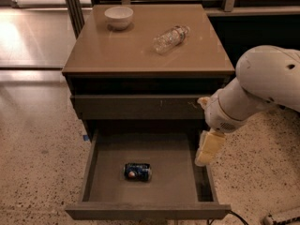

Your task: Pick pepsi can from middle drawer and place on counter

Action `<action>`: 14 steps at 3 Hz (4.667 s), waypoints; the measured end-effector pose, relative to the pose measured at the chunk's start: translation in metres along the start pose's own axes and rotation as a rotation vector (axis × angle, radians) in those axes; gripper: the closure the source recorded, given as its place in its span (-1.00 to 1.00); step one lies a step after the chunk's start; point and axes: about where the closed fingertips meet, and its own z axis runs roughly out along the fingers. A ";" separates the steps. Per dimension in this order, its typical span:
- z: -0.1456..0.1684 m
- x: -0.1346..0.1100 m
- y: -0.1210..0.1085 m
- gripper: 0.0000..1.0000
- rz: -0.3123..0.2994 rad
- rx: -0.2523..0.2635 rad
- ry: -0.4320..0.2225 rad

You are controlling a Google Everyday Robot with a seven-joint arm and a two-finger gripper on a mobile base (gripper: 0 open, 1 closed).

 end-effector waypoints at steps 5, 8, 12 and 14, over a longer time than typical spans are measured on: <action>0.160 -0.023 0.026 -1.00 0.015 -0.032 -0.055; 0.308 -0.033 0.039 -1.00 -0.028 -0.151 -0.061; 0.388 -0.065 0.024 -1.00 -0.080 -0.192 -0.202; 0.433 -0.080 0.040 -1.00 -0.086 -0.264 -0.266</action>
Offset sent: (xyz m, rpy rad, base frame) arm 0.0099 0.0610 -0.1164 0.0526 -0.0056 -0.0382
